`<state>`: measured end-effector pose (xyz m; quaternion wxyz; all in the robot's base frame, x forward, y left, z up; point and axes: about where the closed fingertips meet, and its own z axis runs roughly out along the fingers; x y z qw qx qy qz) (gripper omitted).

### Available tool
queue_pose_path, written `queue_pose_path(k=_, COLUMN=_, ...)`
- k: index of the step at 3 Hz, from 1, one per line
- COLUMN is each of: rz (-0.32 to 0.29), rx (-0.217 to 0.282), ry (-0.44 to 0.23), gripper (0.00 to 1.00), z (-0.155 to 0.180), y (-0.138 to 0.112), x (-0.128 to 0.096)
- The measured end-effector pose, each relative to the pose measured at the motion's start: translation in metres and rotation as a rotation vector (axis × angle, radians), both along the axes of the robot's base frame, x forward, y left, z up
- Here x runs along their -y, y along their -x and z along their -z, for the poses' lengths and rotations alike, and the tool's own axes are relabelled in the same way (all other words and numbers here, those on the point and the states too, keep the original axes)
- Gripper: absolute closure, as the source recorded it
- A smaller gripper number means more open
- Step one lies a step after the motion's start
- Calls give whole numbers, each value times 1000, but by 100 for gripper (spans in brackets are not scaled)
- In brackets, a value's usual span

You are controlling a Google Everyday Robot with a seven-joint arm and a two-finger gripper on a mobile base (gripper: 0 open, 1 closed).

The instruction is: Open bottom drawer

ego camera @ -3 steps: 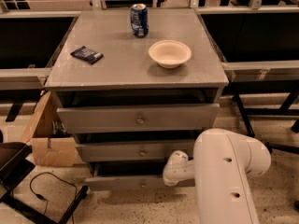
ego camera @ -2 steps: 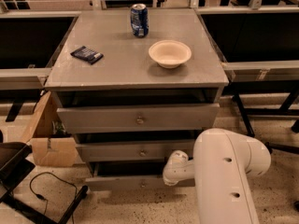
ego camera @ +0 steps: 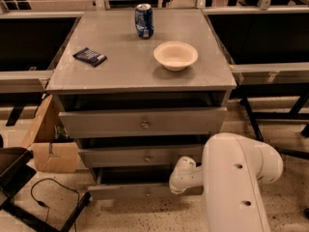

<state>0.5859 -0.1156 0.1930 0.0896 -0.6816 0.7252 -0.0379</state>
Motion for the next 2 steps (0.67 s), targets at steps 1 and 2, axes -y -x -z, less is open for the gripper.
queue_pose_path(k=1, rz=1, rx=-5, ry=0, gripper=100, z=-1, y=1, x=0)
queue_pose_path(k=2, rz=6, rx=-22, ry=0, gripper=100, z=-2, y=9, x=4)
